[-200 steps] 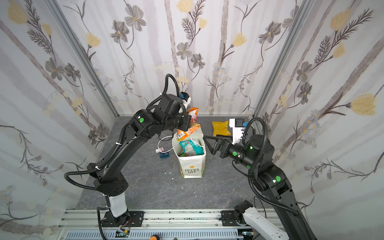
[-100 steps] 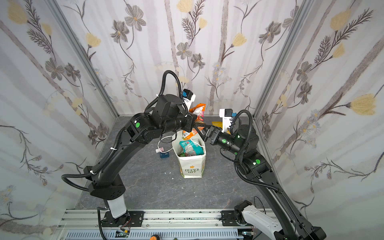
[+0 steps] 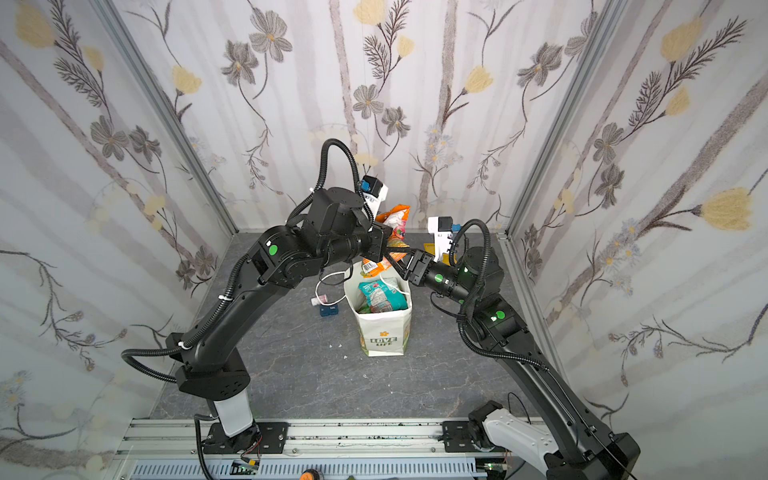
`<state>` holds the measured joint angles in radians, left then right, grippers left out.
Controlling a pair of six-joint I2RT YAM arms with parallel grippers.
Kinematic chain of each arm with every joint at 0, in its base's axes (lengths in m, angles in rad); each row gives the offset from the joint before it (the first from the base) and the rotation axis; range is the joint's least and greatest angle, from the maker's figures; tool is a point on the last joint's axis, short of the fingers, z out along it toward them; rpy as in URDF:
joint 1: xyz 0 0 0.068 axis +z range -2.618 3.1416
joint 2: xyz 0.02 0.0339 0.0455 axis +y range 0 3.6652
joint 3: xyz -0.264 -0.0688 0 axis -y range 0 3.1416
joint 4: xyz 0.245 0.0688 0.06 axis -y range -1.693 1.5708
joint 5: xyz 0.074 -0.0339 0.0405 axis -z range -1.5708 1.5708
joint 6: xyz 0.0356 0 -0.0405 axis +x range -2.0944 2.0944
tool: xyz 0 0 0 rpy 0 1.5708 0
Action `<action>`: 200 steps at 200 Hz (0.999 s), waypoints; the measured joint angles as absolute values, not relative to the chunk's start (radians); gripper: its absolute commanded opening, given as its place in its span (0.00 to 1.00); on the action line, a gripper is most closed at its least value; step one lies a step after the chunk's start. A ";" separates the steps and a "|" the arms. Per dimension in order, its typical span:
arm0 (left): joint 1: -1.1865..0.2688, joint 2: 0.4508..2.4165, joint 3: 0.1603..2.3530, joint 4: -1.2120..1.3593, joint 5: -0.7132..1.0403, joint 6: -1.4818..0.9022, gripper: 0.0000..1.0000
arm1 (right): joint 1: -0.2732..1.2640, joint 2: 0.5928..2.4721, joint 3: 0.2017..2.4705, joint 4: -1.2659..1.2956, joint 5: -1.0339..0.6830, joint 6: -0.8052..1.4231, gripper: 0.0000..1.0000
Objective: Take the snacks out of the paper bag
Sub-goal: 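Hold the FOX'S bag up with the left gripper while the right gripper grasps it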
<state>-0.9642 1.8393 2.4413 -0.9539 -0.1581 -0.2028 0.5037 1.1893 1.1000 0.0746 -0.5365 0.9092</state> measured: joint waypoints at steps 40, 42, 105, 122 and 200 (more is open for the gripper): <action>-0.964 1.838 2.441 -0.948 -0.165 -0.206 0.15 | 0.505 1.190 1.092 0.094 -0.541 0.912 0.29; -0.964 1.838 2.441 -0.948 -0.165 -0.206 0.16 | 0.505 1.190 1.091 0.093 -0.541 0.912 0.28; -0.965 1.813 2.441 -0.943 -0.180 -0.205 0.35 | 0.505 1.170 1.068 0.096 -0.535 0.912 0.08; -0.965 1.797 2.439 -0.932 -0.181 -0.206 0.42 | 0.505 1.170 1.066 0.077 -0.524 0.912 0.04; -0.965 1.586 2.189 -0.836 -0.120 -0.182 0.71 | 0.432 1.195 1.135 0.044 -0.527 0.871 0.00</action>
<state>-0.9649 1.5860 2.1887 -0.8360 -0.1200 -0.1822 0.4320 1.1954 1.1355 0.0437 -0.5266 0.8715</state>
